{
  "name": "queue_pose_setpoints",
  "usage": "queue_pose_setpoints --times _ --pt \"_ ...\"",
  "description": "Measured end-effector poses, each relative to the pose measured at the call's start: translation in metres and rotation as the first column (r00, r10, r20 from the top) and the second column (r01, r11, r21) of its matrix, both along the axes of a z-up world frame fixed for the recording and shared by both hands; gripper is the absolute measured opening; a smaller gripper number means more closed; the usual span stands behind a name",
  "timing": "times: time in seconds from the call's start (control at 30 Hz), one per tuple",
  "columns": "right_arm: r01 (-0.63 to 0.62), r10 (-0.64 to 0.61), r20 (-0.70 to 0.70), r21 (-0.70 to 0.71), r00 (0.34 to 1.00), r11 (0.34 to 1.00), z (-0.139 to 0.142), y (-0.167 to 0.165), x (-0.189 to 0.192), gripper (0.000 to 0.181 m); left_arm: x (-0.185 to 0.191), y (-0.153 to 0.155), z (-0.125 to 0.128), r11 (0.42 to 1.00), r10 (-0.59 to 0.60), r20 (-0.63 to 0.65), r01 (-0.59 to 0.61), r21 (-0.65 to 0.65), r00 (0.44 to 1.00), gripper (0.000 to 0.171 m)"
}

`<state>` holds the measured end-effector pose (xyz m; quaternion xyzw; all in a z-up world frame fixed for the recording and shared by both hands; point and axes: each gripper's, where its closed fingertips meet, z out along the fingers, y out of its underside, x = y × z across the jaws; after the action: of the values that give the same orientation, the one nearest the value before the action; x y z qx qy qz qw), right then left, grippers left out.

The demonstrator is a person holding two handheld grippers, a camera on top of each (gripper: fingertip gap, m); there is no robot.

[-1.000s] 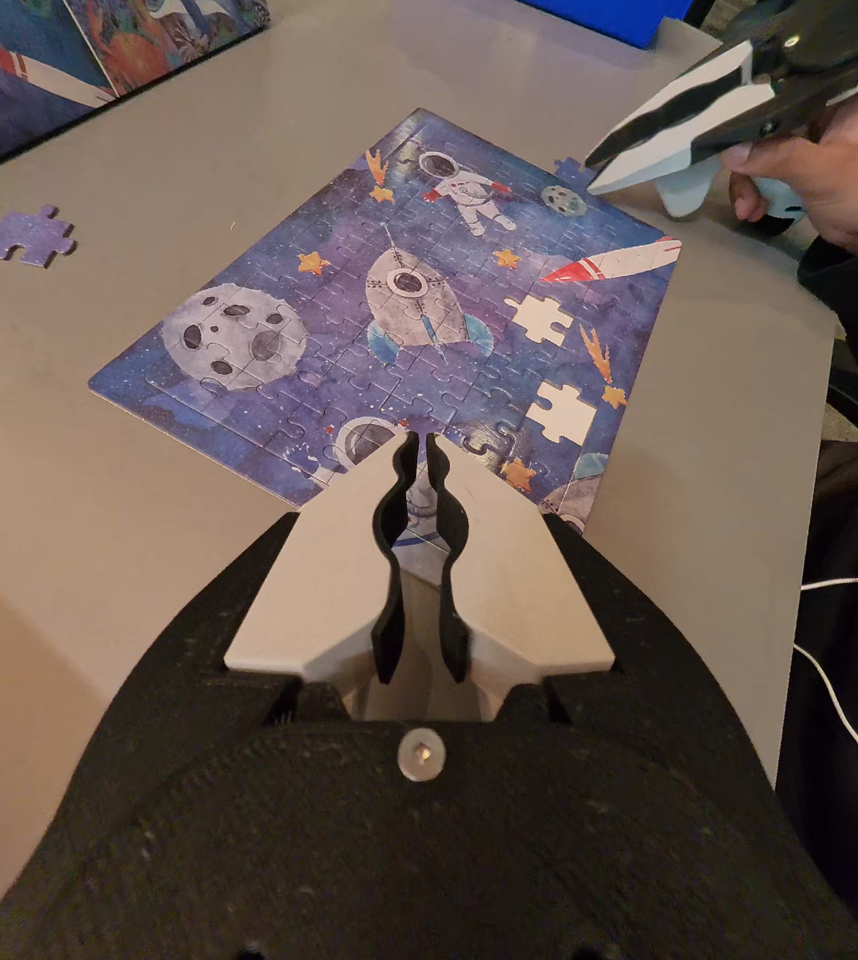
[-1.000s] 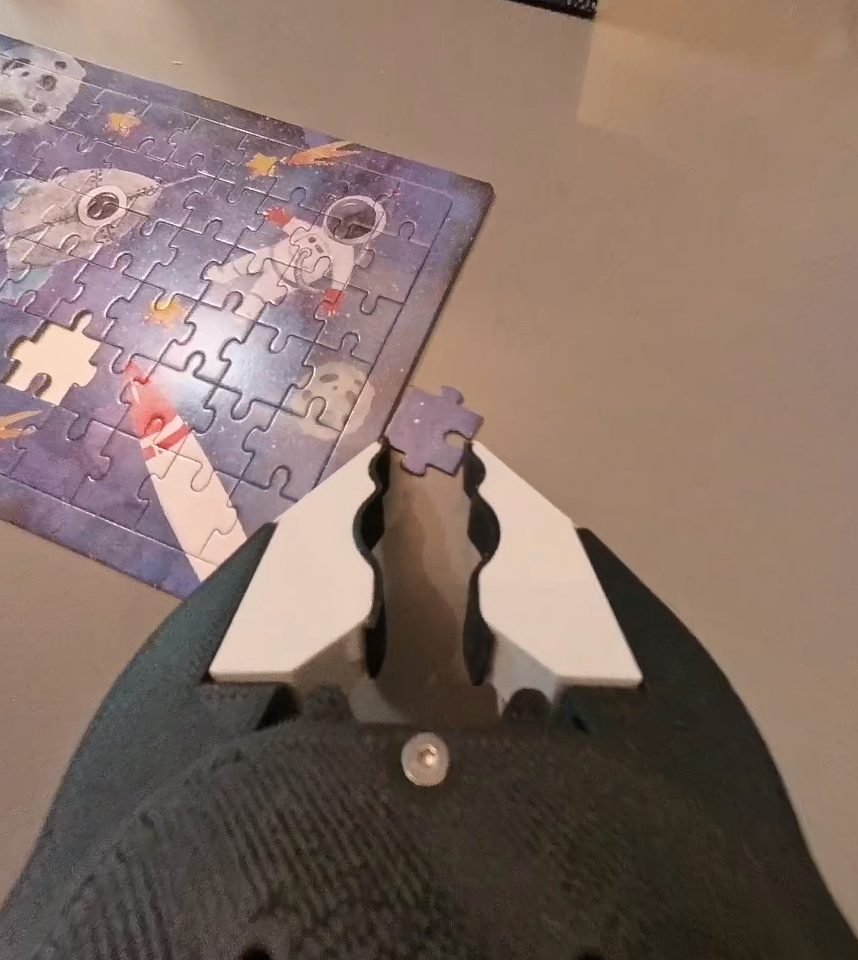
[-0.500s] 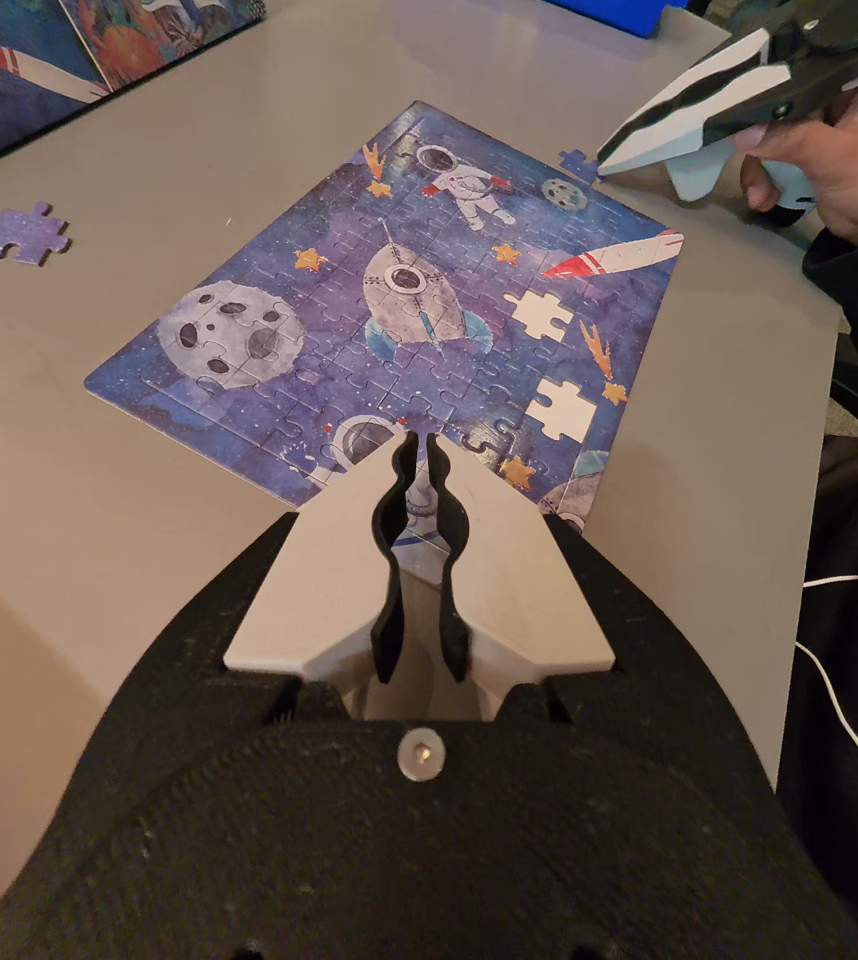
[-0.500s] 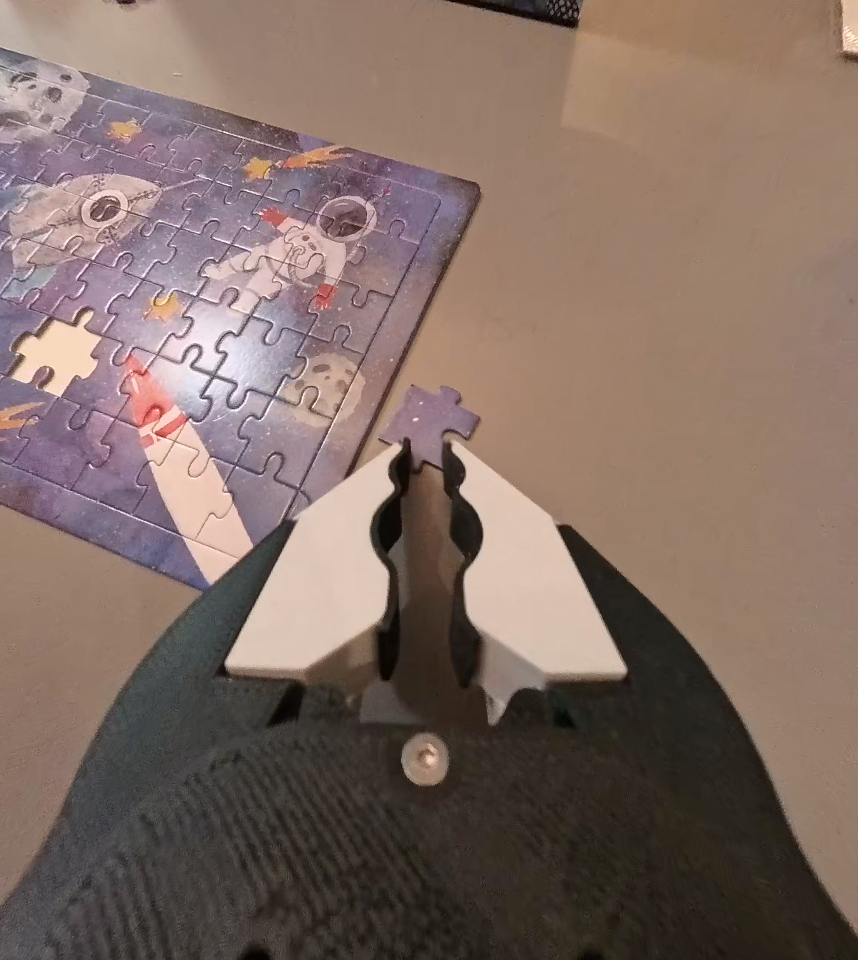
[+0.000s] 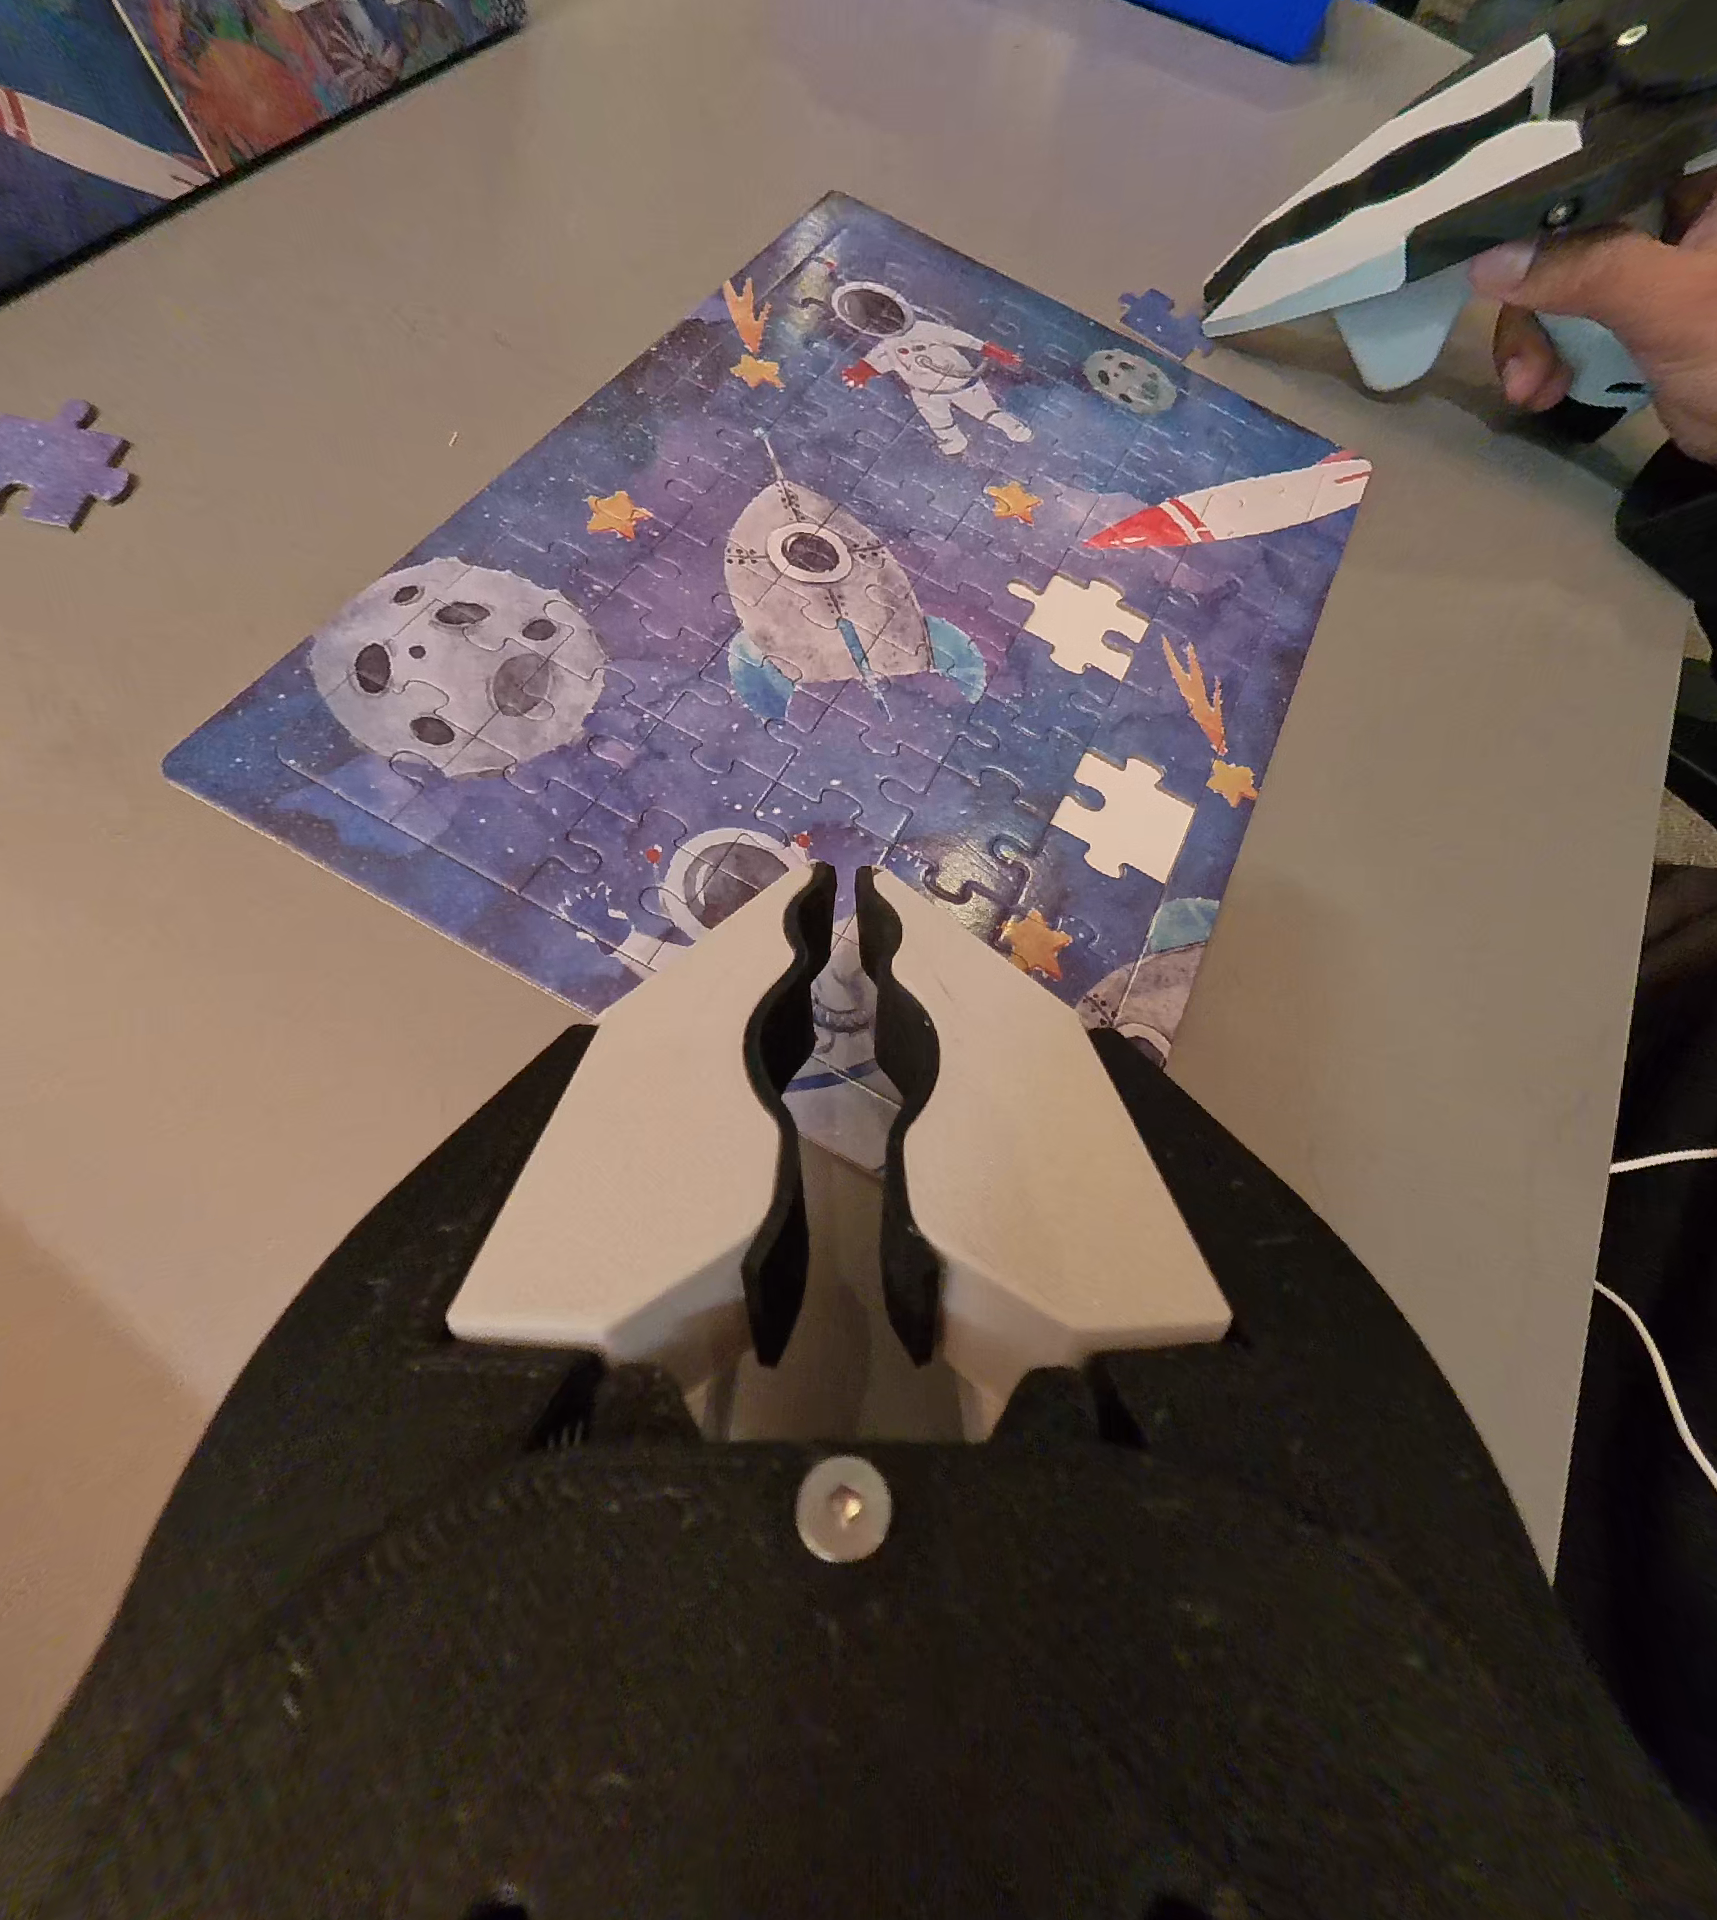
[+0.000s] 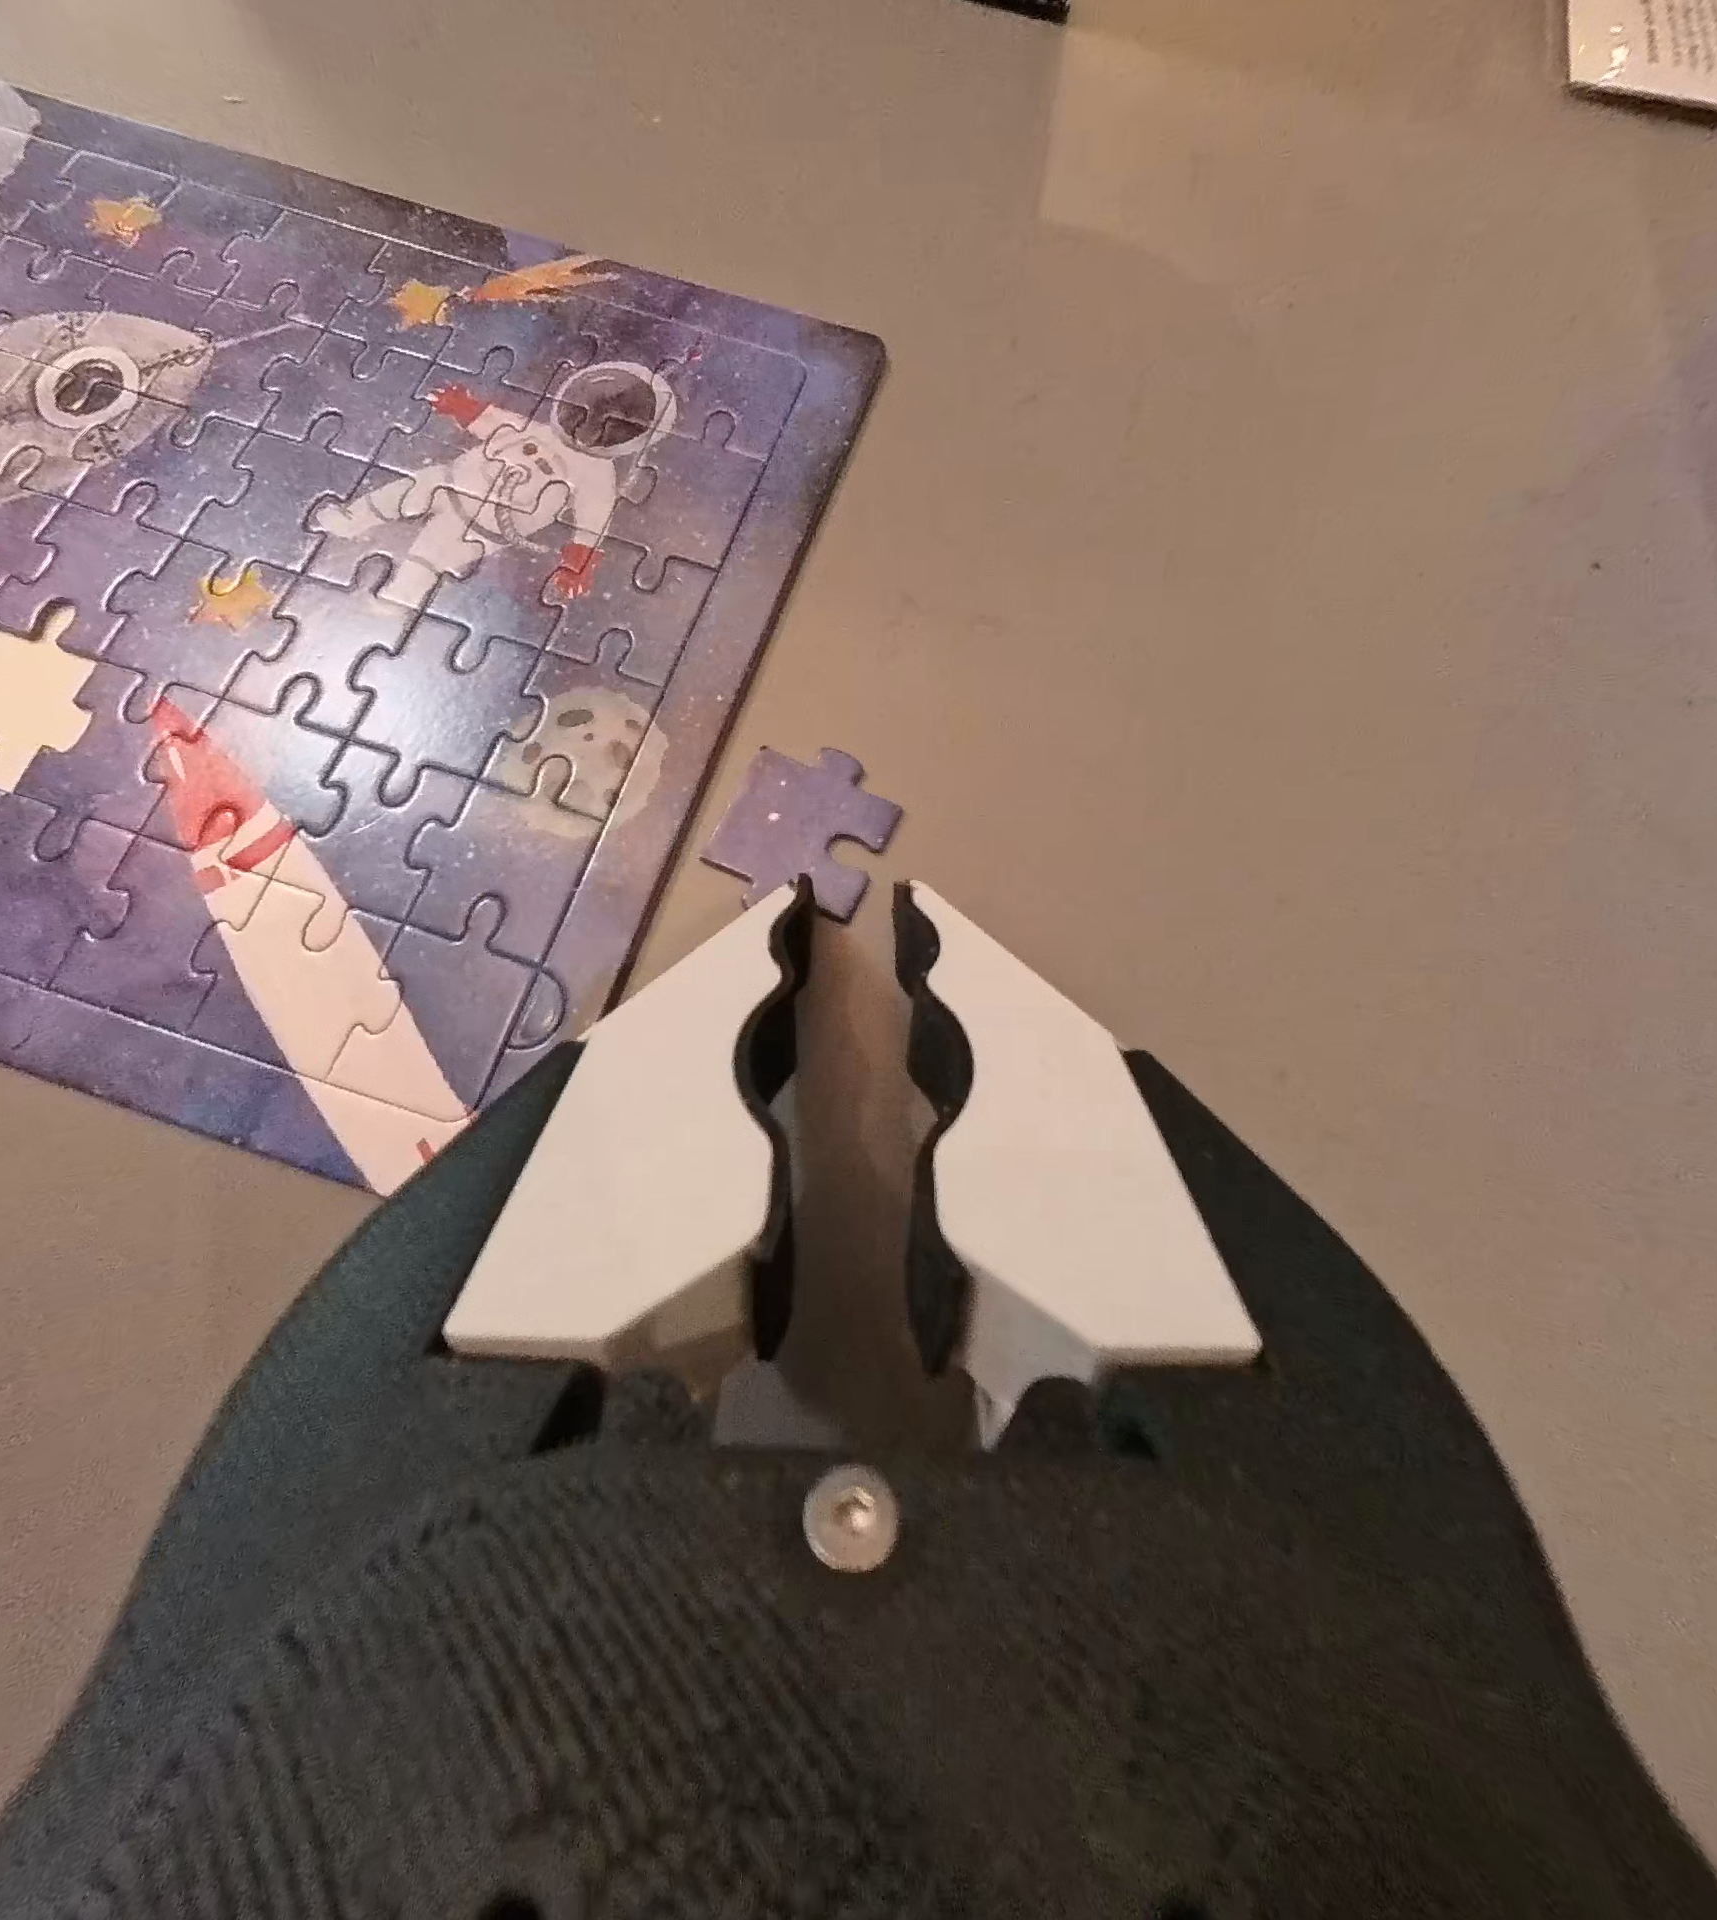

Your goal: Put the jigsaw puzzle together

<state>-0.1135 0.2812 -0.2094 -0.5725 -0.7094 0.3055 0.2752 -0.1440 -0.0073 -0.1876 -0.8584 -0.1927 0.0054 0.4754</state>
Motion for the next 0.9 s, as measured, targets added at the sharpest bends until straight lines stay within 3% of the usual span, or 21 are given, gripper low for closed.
queue_pose_setpoints --times 0.47,0.77,0.83,0.9 --pt "0.005 -0.005 0.006 0.013 1.000 1.000 0.001 0.001 0.002 0.014 0.000 0.000 0.000 1.000 0.000 0.000 0.000 -0.002 1.000 0.002" --pt "0.003 0.001 -0.076 0.058 0.997 0.998 0.019 -0.001 -0.004 0.018 -0.004 0.000 0.003 0.999 0.019 0.008 -0.019 0.026 1.000 0.003" --pt "0.006 0.001 -0.100 0.071 0.995 0.997 0.022 0.000 -0.005 0.019 -0.016 0.000 0.014 0.993 0.059 0.009 -0.059 0.097 0.998 0.010" --pt "0.004 0.005 -0.150 0.061 0.989 0.998 0.029 -0.001 -0.009 0.019 -0.034 0.000 0.025 0.981 0.111 0.014 -0.112 0.155 0.994 0.029"
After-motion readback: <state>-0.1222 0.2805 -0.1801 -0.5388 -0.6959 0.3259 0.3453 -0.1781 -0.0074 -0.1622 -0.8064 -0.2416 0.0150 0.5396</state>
